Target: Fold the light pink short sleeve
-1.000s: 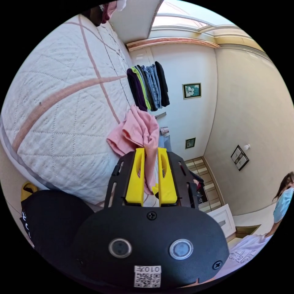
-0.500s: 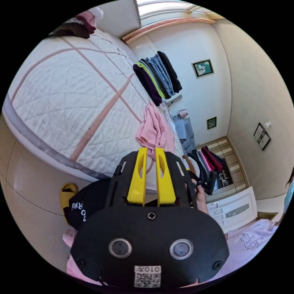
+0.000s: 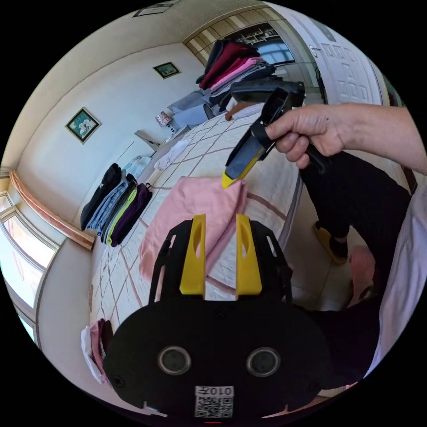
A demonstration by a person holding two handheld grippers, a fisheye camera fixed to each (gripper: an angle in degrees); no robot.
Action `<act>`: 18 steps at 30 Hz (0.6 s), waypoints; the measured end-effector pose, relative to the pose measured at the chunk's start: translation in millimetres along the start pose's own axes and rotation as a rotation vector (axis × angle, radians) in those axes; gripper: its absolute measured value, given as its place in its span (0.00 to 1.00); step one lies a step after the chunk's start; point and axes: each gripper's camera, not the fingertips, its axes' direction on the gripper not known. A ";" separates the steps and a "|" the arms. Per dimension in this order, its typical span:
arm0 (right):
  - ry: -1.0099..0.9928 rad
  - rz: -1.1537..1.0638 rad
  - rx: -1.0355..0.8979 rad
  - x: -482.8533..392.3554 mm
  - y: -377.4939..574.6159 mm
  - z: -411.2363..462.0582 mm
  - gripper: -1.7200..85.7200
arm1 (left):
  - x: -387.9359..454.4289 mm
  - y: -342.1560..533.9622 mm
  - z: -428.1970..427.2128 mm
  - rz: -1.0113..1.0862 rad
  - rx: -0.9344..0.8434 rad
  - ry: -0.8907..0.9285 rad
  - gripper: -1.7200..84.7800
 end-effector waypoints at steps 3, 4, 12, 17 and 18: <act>-0.086 -0.007 -0.016 2.8 -17.1 -20.9 0.08 | 24.4 -17.2 6.0 0.024 0.001 -0.092 0.12; -0.087 -0.018 -0.030 3.4 -22.8 -25.3 0.08 | 29.7 -22.7 7.6 0.021 0.010 -0.110 0.12; -0.094 0.039 -0.042 51.6 -33.2 -47.0 0.17 | 17.5 -28.7 6.8 -0.128 -0.010 -0.164 0.09; -0.373 0.187 -0.062 112.5 -39.5 -27.5 0.15 | 3.8 -18.7 -0.9 -0.141 -0.003 -0.164 0.09; -0.405 0.193 -0.058 116.2 -41.8 -24.6 0.14 | -1.9 -15.4 -2.9 -0.153 -0.007 -0.151 0.09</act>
